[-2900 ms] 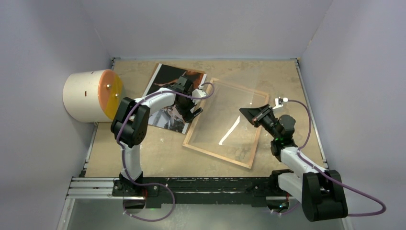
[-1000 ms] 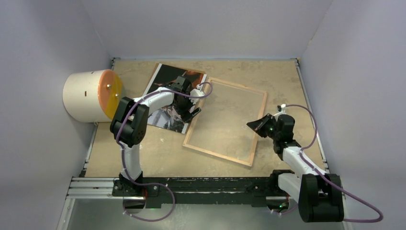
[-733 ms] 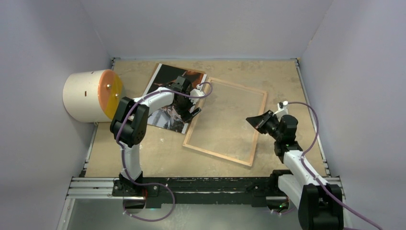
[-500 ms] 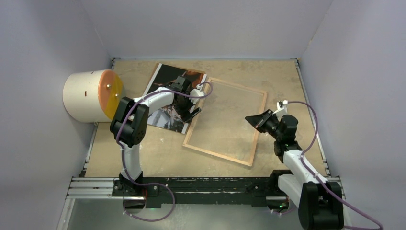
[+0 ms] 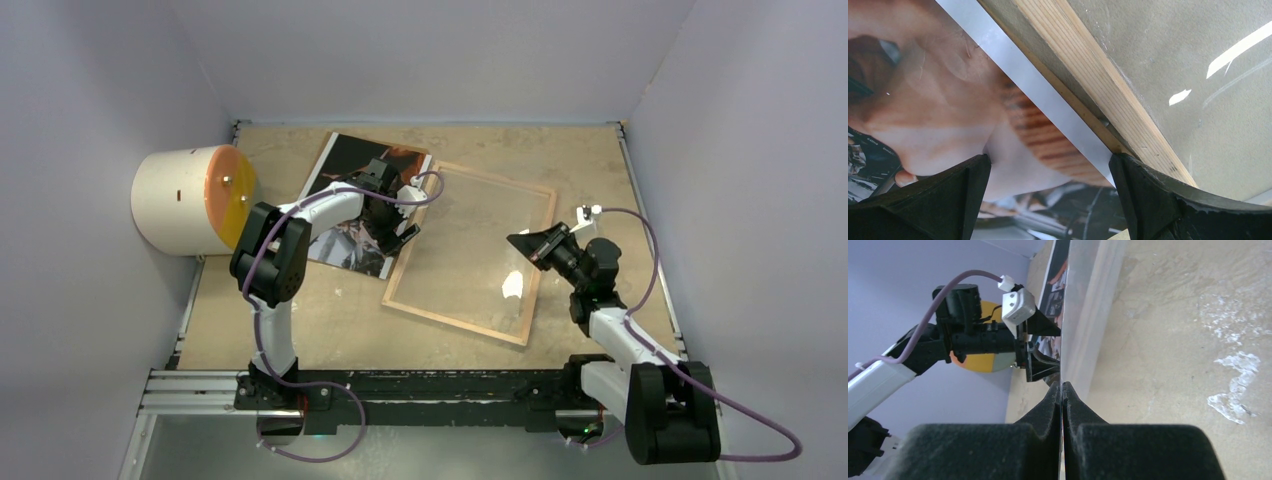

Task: Put the photo into the frame

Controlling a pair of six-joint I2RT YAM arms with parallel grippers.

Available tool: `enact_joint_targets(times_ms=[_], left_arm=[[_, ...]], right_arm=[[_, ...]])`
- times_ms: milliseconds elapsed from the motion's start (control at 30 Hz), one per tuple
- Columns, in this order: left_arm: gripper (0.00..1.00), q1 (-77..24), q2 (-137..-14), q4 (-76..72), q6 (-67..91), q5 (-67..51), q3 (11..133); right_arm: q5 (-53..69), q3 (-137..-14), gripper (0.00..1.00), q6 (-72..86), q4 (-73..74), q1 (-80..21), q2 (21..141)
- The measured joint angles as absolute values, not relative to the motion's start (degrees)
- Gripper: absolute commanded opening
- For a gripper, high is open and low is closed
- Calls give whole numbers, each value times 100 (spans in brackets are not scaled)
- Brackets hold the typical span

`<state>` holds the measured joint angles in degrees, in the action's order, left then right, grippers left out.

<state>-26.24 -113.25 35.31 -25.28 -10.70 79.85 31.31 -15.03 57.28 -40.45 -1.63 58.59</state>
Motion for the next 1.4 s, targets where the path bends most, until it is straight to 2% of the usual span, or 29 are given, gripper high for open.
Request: enact_joint_targets(times_ms=[1033, 1400], left_arm=[[99, -2250, -11325, 3708, -2611, -1256, 8034], [99, -1498, -11321, 3931, -2502, -1564, 8877]], right_arm=[[3260, -1358, 0, 6860, -5389, -438, 5972], [3389, -1966, 0, 7037, -5186, -480, 5680]])
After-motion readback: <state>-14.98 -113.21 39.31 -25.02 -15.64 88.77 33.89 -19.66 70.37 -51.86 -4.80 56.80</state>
